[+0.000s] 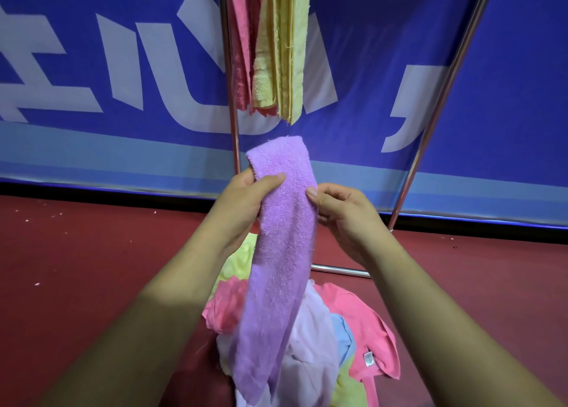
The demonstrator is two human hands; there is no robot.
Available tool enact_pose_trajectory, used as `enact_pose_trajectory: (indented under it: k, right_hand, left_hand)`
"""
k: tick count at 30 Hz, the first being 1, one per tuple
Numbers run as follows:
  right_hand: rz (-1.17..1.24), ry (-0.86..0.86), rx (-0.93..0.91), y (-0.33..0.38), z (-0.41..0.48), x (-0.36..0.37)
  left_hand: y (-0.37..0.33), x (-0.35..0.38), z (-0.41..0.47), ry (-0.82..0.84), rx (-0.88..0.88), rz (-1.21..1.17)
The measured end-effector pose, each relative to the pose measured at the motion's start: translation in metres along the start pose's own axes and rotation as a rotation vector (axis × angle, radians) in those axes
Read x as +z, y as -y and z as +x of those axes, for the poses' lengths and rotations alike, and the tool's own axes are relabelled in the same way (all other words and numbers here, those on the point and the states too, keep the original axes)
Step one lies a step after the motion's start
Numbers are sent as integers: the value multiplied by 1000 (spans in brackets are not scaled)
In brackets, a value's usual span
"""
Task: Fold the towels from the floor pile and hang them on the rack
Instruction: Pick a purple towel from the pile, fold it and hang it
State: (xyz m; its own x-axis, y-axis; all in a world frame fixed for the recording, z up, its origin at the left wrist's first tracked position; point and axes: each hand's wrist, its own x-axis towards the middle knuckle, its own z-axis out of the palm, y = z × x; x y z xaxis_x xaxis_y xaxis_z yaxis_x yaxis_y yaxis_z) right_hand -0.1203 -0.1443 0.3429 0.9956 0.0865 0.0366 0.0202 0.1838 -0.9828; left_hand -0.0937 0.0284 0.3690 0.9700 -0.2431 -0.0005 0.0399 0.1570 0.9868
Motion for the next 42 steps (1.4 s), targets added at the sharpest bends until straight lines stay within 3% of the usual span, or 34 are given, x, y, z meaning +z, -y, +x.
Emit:
enact_pose_trajectory:
  k: [7,9,13,15,21,27,33,37,42]
  right_hand:
    - [-86,-78,-80,-3,0,1]
    - [5,-94,-86,2,-1,3]
    - [220,-160,-27,7,-1,0]
    - [285,-192,3,9,-1,-2]
    - [358,-212,13,15,-3,-5]
    - [222,1,90,11,-6,-12]
    - [202,-55,47,7,-3,-13]
    - [375,-110,67,6,-1,-10]
    - [454,-206,94,5,-2,-8]
  left_hand:
    - [4,-3,4,-42,-14,-9]
    - [6,-5,2,39,-67,2]
    - [20,-11,-2,289,-179,346]
    - [23,-10,-5,300,-163,423]
    - [21,0,-7,163,-100,209]
    - [16,7,-6,23,-93,-62]
    - [18,6,-1,41,-69,-85]
    - [29,3,0,125,-126,21]
    - [38,1,1,54,-114,-2]
